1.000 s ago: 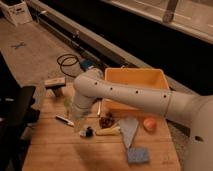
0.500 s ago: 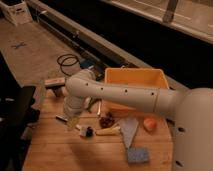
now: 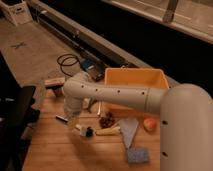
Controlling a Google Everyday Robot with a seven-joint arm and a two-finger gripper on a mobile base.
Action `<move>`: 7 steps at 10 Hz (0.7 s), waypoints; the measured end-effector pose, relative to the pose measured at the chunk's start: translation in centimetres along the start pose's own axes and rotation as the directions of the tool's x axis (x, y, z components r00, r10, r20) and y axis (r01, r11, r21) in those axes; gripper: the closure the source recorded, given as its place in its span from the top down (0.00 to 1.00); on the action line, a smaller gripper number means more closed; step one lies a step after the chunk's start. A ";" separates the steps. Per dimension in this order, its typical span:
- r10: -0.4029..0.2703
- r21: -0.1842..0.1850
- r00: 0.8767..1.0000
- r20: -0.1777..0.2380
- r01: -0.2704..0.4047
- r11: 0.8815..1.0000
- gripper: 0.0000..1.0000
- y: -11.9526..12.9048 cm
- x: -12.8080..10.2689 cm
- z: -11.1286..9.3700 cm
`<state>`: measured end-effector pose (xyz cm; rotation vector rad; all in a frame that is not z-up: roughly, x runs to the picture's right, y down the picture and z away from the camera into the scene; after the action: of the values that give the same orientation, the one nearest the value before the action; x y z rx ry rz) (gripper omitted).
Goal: Place brush in plastic cup
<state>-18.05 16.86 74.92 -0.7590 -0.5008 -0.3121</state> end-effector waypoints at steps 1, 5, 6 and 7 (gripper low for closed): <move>0.019 0.003 1.000 -0.007 -0.019 1.000 0.54 -0.2 1.0 0.2; 0.020 0.003 1.000 -0.008 -0.020 1.000 0.54 -0.2 0.9 0.1; 0.036 0.002 0.999 -0.017 -0.036 0.999 0.54 -0.3 1.2 0.2; 0.065 0.001 0.998 -0.026 -0.065 0.998 0.54 -0.5 1.6 0.6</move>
<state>-17.12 16.80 76.42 -0.7692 -0.4506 -0.2608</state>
